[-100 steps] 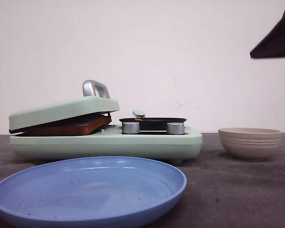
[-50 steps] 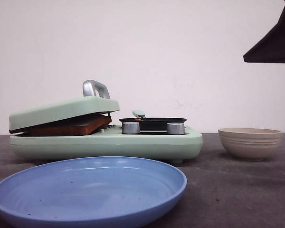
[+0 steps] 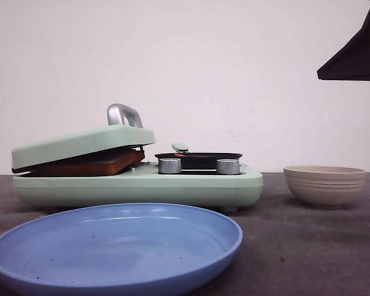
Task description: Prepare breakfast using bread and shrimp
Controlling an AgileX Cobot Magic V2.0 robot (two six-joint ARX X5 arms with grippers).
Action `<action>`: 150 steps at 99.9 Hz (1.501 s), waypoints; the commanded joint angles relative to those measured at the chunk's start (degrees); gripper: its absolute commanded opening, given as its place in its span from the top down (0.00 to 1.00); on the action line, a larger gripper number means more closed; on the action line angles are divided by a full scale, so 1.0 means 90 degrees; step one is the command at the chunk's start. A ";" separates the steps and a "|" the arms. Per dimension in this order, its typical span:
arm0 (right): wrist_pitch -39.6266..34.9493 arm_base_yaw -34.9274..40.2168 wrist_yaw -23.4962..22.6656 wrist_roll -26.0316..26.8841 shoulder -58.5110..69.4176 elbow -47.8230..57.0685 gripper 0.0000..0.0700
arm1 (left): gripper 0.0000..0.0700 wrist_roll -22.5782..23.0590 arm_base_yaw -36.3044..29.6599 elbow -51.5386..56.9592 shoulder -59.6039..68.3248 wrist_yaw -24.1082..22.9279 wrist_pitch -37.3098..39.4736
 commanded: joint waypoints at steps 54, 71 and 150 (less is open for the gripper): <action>0.0097 0.0036 -0.0002 0.0068 0.0015 -0.0005 1.00 | 0.97 -0.0032 0.0029 -0.0036 -0.0163 -0.0216 -0.0124; 0.0104 0.0036 0.0000 0.0068 0.0015 -0.0002 0.99 | 0.97 0.1532 0.0352 -0.1090 -0.1139 -0.1032 0.1552; 0.0163 0.0024 -0.0002 0.0068 -0.0022 0.0005 0.99 | 0.96 0.2453 0.0782 -0.1909 -0.1103 -0.0806 0.0420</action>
